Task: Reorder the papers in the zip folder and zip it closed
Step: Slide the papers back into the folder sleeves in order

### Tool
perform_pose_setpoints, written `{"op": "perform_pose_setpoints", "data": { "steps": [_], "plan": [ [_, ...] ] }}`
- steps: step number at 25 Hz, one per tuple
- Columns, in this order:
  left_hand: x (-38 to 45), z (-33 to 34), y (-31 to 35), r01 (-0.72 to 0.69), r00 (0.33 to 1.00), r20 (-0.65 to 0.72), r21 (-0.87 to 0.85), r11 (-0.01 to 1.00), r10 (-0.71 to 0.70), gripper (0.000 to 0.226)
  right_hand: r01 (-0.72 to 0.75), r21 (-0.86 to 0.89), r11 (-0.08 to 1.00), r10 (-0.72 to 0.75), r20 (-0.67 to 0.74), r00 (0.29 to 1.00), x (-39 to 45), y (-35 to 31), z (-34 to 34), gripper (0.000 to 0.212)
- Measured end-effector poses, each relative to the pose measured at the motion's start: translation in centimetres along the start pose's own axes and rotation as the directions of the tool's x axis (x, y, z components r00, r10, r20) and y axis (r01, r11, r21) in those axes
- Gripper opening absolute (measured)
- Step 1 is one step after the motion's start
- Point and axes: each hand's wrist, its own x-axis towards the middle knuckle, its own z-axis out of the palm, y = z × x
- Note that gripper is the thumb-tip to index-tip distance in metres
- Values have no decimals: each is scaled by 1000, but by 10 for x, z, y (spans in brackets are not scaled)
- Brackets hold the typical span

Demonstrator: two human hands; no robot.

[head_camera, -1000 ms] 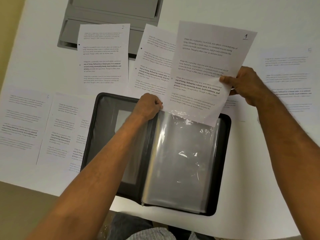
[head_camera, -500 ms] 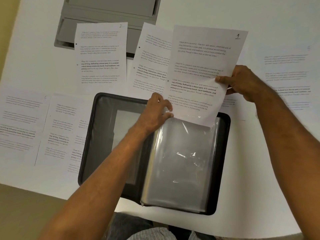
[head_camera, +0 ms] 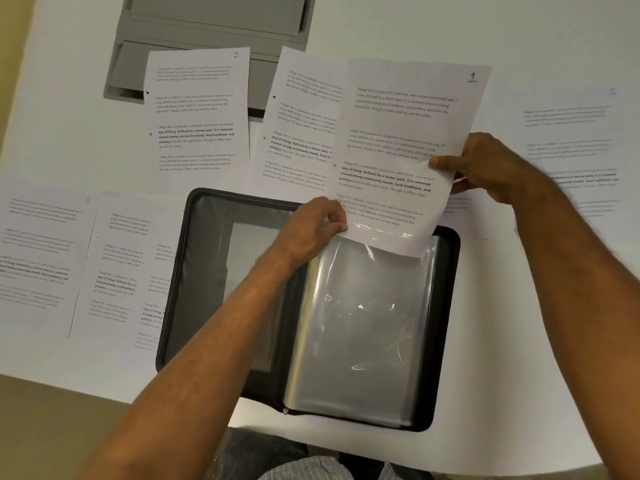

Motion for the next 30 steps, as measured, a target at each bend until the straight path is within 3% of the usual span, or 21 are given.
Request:
{"op": "perform_pose_setpoints", "data": {
  "steps": [8, 12, 17, 24, 30],
  "plan": [
    [0, 10, -1, -6, 1000, -19, 83, 997, 8, 6, -13, 114, 993, 11, 17, 1000, -5, 17, 6, 38],
    [-3, 36, 3, 11, 994, -110, 163, 987, 7, 5, -30, 102, 994, 32, -25, 999, -4, 34, 19, 29],
    [-7, 47, 2, 37, 979, -204, 137, 990, -9, 5, -50, 91, 995, 51, -14, 999, -7, 45, 18, 36],
    [-5, 36, 2, 11, 988, -155, 110, 994, 6, 14, -85, 147, 985, 83, 23, 996, -13, 57, 15, 33],
    [-4, 37, 14, 12, 999, -36, 180, 984, -6, 4, -105, 168, 980, 94, 70, 993, -16, 60, 22, 41]
  ]
}}
